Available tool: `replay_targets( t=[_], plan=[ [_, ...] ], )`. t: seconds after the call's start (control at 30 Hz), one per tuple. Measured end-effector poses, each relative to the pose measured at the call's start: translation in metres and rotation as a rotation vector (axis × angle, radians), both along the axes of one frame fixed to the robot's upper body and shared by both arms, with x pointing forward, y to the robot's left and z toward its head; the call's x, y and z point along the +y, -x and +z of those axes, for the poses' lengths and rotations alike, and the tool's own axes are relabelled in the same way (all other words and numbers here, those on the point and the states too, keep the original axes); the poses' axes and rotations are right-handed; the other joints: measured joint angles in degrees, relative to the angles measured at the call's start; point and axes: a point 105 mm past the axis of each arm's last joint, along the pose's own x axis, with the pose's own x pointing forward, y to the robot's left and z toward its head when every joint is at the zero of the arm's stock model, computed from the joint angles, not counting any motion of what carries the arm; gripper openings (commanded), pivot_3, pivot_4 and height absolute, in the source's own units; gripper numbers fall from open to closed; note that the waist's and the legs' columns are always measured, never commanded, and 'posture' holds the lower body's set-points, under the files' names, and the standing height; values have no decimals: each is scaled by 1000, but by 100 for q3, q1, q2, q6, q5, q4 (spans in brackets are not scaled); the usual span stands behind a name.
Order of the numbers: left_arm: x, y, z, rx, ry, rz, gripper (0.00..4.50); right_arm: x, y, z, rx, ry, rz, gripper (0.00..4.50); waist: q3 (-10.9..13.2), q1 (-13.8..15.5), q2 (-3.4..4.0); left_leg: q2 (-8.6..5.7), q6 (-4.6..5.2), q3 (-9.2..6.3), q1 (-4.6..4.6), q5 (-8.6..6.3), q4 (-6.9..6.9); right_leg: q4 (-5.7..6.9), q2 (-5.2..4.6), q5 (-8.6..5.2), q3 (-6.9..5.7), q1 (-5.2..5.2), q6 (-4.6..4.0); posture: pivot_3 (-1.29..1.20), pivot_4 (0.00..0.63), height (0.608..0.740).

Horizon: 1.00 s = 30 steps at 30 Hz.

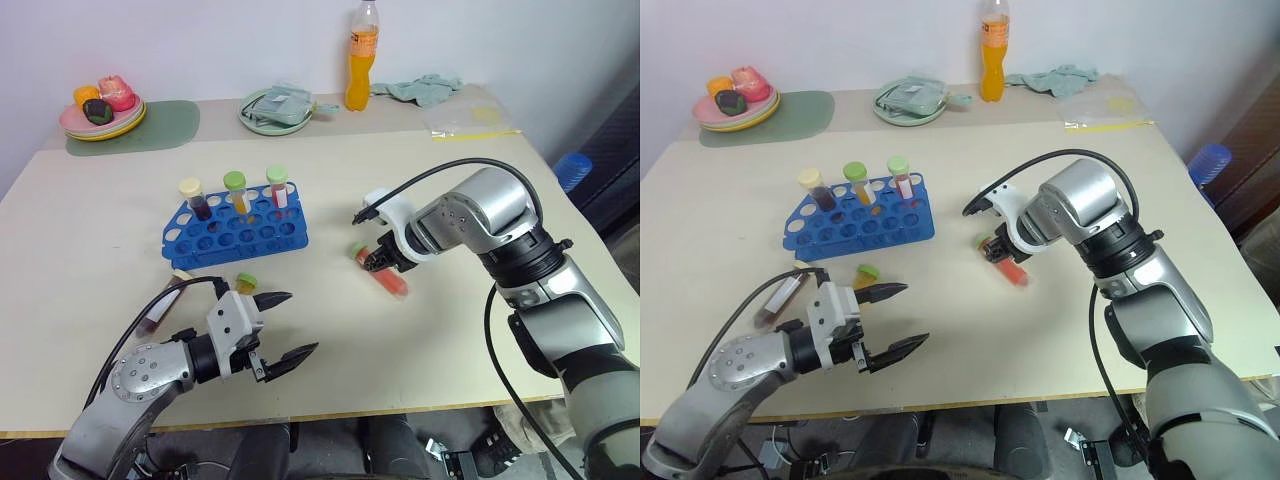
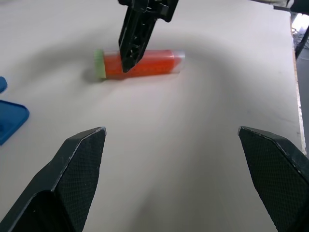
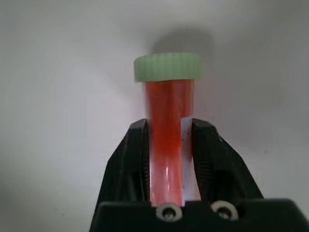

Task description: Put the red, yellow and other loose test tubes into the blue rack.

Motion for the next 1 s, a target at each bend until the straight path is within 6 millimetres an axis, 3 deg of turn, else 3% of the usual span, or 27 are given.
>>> replay_targets(
  t=[0.13,0.2,0.27,0.37,0.43,0.73,0.87,1.0],
  plan=[
    [11,-12,8,-39,50,126,4500,18,9,17,-164,-84,130,1141,2,17,3,0,0,-5,-16,0,4,2,2,1,-3,-13,1,0,150,740],
    [28,-22,18,-70,108,255,4500,34,9,31,-398,-248,247,1141,-5,32,-8,-3,3,1,-19,-2,10,-1,2,-1,-11,-7,6,0,150,740],
    [57,-36,24,-98,156,424,4500,54,19,43,-619,-453,386,1141,-4,19,-7,-8,2,14,-17,-1,10,3,2,0,-10,-8,8,0,150,740],
    [82,-48,25,-119,193,560,4500,75,33,52,-761,-665,480,1141,-5,-23,-8,-4,-2,13,-10,2,14,14,9,1,-8,-7,6,0,150,740],
    [91,-52,27,-137,212,607,4500,89,25,58,-883,-759,435,1141,-6,-45,-11,-1,-10,10,2,7,8,18,15,4,-4,-5,1,0,150,740],
    [102,-54,22,-140,207,660,4500,131,-11,50,-1057,-874,237,1141,-6,-17,-10,-3,-20,-6,5,12,3,18,15,5,0,-6,-3,0,150,740],
    [101,-53,23,-142,209,670,4500,132,-17,35,-1070,-829,235,1141,-6,-19,-9,-3,-21,-7,6,13,2,18,16,5,0,-13,-3,0,150,740],
    [88,-52,27,-140,220,652,4500,131,-25,25,-1065,-799,214,1141,-6,-26,-9,-3,-22,-6,6,13,0,20,17,6,2,-10,-4,0,150,740]
  ],
)
